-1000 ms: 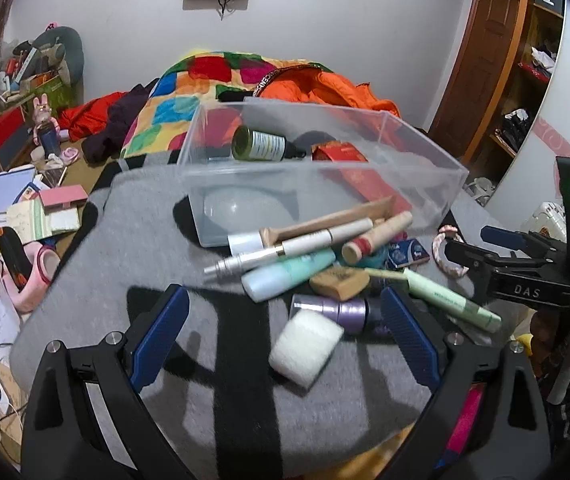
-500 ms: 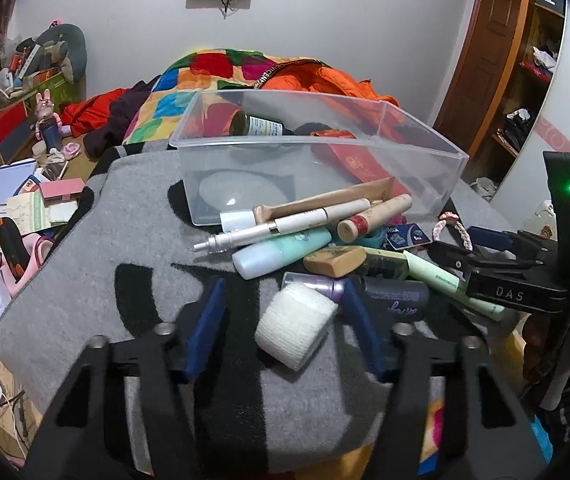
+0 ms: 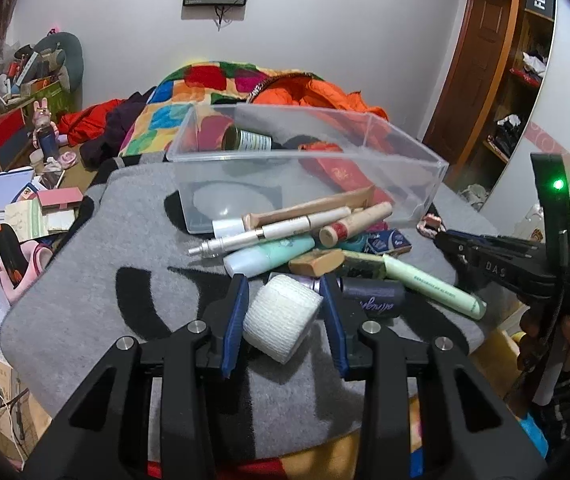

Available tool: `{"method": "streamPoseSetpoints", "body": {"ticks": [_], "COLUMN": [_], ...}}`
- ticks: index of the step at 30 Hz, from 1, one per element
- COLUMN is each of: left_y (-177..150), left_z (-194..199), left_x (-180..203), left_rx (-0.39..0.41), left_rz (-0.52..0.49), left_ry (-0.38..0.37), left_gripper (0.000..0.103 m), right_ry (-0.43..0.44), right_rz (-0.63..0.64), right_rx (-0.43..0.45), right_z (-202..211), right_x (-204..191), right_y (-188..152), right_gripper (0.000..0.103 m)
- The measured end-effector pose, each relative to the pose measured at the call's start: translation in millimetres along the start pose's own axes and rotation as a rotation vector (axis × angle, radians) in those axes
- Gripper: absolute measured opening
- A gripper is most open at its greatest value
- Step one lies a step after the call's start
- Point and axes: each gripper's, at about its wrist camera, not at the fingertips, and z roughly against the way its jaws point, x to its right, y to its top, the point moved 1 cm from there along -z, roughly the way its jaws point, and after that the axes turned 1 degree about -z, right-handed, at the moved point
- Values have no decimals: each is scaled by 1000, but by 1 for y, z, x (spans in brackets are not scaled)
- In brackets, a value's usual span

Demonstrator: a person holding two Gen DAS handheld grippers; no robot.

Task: Organize objects
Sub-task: 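Grasp the white tape roll with left tool while right tool grasps the braided bracelet, then lower both held items into the clear box and open both tools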

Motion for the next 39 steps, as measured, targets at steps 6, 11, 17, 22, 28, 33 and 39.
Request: {"method": "streamPoseSetpoints", "body": {"ticks": [6,11,17,22,28,33,39], "left_y": [14,28,45,61,79,91,106], "left_z": [9,14,19,20,11,-5,-16], "left_x": [-5,-8,-11,-13,-13,-12,-14], "left_rx": [34,78,126,160,175,161,152], "left_rz": [19,19,13,5,-10,-36,-47], "left_ry": [-10,-3,11,16,14,33,39], "left_gripper": [36,36,36,36,36,36,36], "right_ry": [5,19,36,65,98,100,102], "right_rz": [0,7,25,36,48,73,99], "right_rx": [51,122,185,221,241,241,244], "right_z": [22,49,67,67,58,48,39], "right_x": [3,2,-4,-11,-24,-30,-35], "right_y": [5,17,32,48,68,82,99], "right_gripper": [9,9,9,9,9,9,9]}}
